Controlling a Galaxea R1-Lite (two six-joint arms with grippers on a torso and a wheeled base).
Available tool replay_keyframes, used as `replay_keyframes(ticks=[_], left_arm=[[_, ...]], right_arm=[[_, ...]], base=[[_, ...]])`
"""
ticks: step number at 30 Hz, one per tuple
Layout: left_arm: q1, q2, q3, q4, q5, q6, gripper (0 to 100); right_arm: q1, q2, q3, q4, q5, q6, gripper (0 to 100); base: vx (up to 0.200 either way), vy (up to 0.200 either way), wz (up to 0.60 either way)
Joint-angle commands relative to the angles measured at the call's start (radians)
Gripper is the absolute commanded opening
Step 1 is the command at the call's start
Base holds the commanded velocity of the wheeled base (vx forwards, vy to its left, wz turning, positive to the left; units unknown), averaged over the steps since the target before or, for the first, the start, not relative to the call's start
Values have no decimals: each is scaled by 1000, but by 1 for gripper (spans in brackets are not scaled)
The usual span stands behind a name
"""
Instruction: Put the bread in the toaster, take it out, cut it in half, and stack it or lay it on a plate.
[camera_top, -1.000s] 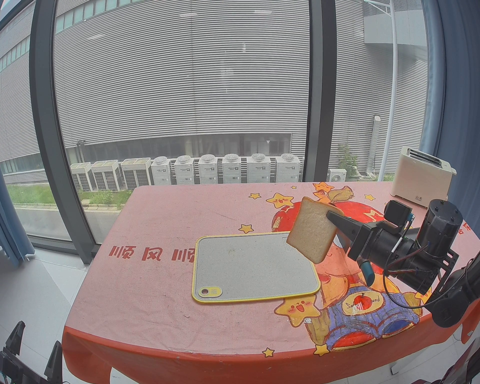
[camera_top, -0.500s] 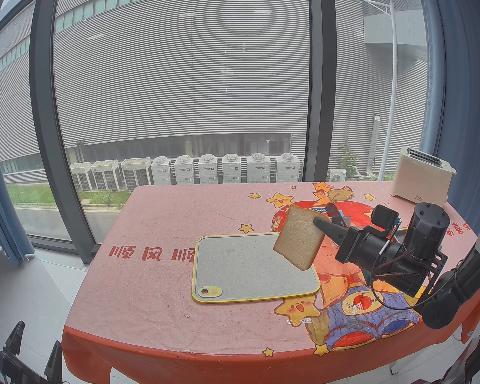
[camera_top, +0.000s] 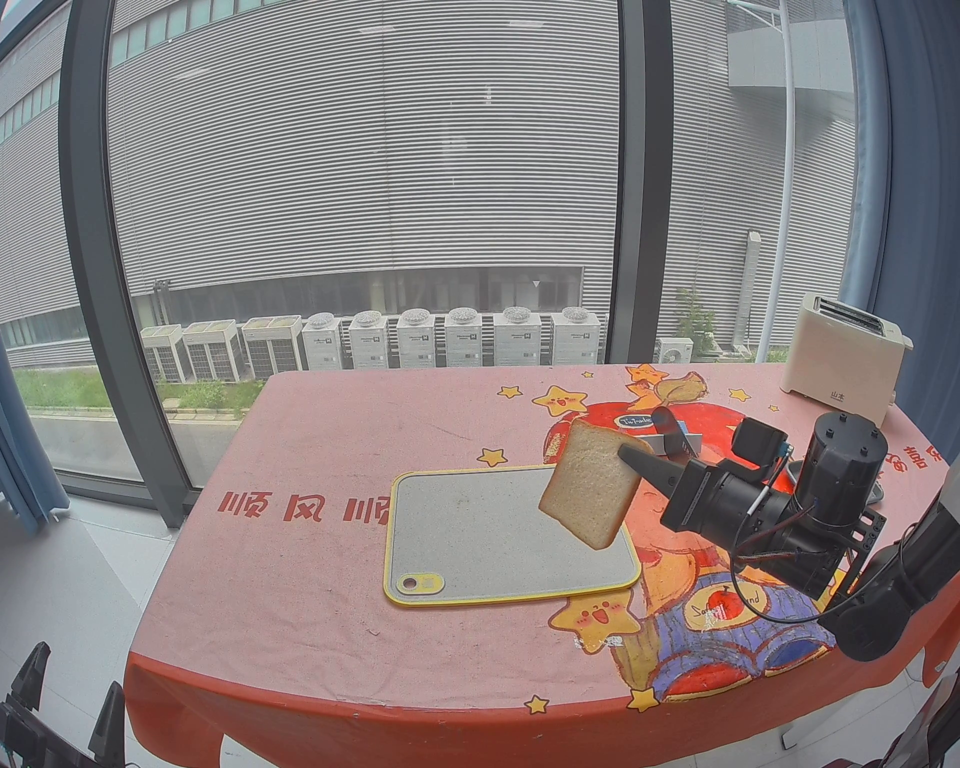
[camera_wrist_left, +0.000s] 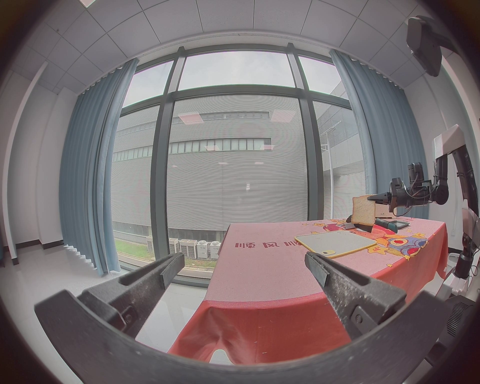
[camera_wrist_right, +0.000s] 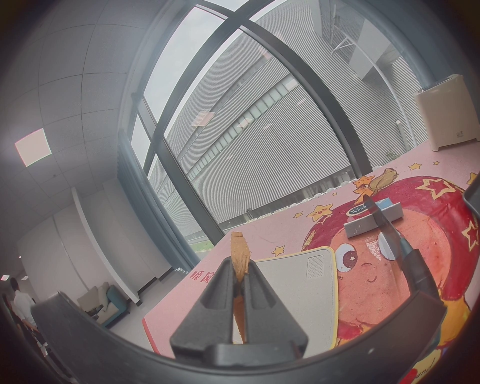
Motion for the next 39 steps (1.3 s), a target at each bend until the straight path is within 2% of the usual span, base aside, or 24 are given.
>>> replay_keyframes(ticks=[1, 9, 14, 19, 22, 24, 26, 33, 39], left_arm=[[0, -16, 18, 0, 0, 0, 100], [0, -16, 18, 0, 0, 0, 100], [0, -16, 18, 0, -4, 0, 100], [0, -16, 18, 0, -6, 0, 100], [0, -16, 18, 0, -6, 0, 100], [0, -16, 18, 0, -6, 0, 100], [0, -16, 18, 0, -6, 0, 100], [0, -16, 18, 0, -6, 0, 100], [0, -16, 18, 0, -6, 0, 100]], right_arm=[[19, 4, -12, 0, -27, 10, 0], [79, 98, -64, -3, -103, 27, 0], [82, 148, -97, -3, -126, 30, 0], [83, 188, -117, -3, -127, 36, 0], [100, 198, -137, -1, -136, 98, 0], [114, 199, -143, -1, -158, 148, 0], [117, 201, -145, -1, -165, 162, 0], [125, 234, -156, -1, -164, 270, 0], [117, 282, -194, 0, -165, 323, 0]], base=[[0, 0, 0], [0, 0, 0], [0, 0, 0], [0, 0, 0], [0, 0, 0], [0, 0, 0], [0, 0, 0], [0, 0, 0], [0, 0, 0]])
